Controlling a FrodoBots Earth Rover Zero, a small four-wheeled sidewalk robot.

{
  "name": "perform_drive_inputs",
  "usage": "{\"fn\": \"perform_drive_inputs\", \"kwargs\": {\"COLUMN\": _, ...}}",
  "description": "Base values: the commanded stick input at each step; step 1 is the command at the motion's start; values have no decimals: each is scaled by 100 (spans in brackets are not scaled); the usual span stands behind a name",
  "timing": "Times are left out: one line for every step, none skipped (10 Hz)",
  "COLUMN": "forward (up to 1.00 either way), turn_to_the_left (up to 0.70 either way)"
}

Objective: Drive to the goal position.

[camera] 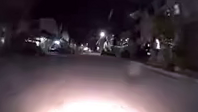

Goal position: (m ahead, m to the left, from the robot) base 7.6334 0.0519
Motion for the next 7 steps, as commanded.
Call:
{"fn": "perform_drive_inputs", "kwargs": {"forward": 70, "turn_to_the_left": 0}}
{"fn": "perform_drive_inputs", "kwargs": {"forward": 70, "turn_to_the_left": 0}}
{"fn": "perform_drive_inputs", "kwargs": {"forward": 70, "turn_to_the_left": 0}}
{"fn": "perform_drive_inputs", "kwargs": {"forward": 70, "turn_to_the_left": 0}}
{"fn": "perform_drive_inputs", "kwargs": {"forward": 70, "turn_to_the_left": 0}}
{"fn": "perform_drive_inputs", "kwargs": {"forward": 70, "turn_to_the_left": 0}}
{"fn": "perform_drive_inputs", "kwargs": {"forward": 70, "turn_to_the_left": 0}}
